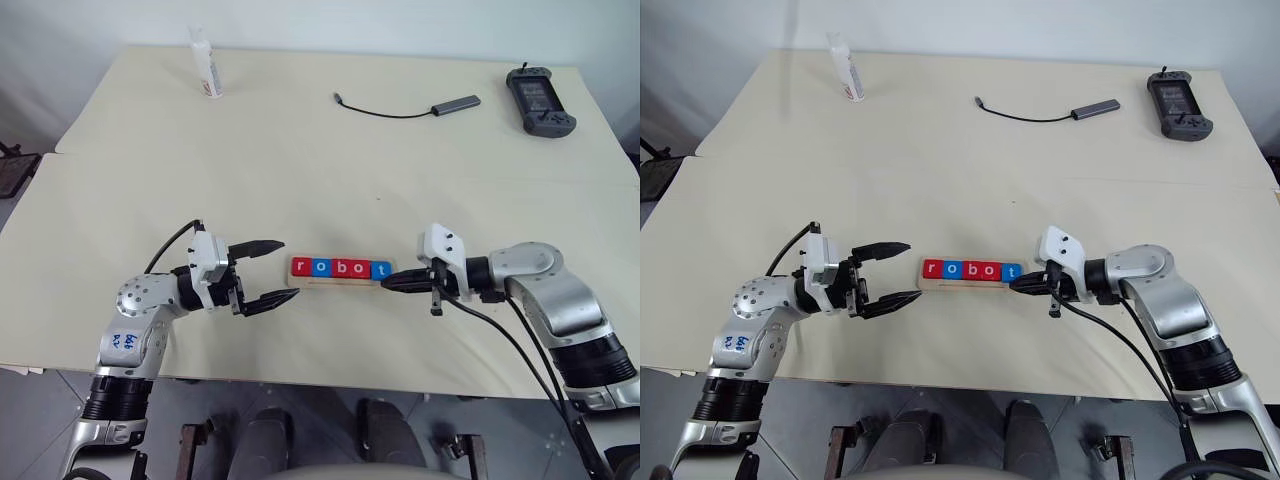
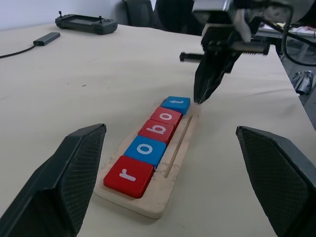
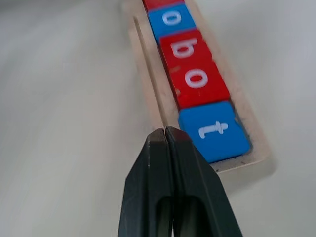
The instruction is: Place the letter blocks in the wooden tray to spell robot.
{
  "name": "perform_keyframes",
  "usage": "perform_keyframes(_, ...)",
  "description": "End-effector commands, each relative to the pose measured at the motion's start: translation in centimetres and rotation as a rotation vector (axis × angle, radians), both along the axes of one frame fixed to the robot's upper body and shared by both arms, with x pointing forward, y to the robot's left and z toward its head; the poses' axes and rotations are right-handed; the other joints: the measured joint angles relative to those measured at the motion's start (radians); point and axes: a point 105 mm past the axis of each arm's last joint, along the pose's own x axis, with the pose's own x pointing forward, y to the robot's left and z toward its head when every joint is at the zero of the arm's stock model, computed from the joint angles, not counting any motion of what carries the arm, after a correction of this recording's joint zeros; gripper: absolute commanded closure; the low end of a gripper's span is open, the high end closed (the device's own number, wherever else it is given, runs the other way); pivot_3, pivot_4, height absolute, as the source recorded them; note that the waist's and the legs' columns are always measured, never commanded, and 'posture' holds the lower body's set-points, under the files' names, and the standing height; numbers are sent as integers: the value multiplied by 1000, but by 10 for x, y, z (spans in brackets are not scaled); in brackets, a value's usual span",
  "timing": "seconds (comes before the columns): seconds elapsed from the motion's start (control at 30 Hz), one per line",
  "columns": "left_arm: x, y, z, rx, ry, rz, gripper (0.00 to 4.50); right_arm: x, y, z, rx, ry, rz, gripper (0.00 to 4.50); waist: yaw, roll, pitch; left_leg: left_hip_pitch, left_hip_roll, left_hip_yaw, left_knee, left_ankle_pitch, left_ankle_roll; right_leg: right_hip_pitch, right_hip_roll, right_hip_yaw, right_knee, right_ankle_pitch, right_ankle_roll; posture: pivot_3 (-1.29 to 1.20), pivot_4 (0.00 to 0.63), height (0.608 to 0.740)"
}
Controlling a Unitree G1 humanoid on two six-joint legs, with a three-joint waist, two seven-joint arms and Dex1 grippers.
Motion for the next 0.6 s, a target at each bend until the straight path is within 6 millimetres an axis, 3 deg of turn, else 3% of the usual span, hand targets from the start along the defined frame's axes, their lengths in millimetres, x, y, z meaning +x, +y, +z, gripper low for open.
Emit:
perform_keyframes(0.03,-1,-3,7,-5,-36,-18,0,5,2,7,6,-42,0,4473,0,0,0,0,0,0,0,0,0,0,0,0,0,0,0,0,150,740)
perform_keyframes(0.27,0,-2,6,-7,-35,-9,0,11,-2,12,26,-66,-50,4473,-1,0,0,0,0,0,0,0,0,0,0,-1,0,0,0,0,150,740)
perform_keyframes(0.4,-1,0,6,-4,-33,-7,0,3,-8,20,58,-70,-42,4473,0,0,0,0,0,0,0,0,0,0,0,-1,0,0,0,0,150,740)
perform_keyframes(0.5,-2,17,5,43,-21,7,0,-25,-41,44,136,-156,-61,3913,17,0,0,-1,0,-2,-1,0,0,0,0,-2,-1,0,0,0,150,740)
perform_keyframes(0.6,-1,28,5,69,-29,18,0,-38,-60,49,115,-270,-63,2918,26,0,0,-1,-1,2,-1,0,1,0,0,-4,-2,0,0,0,150,740)
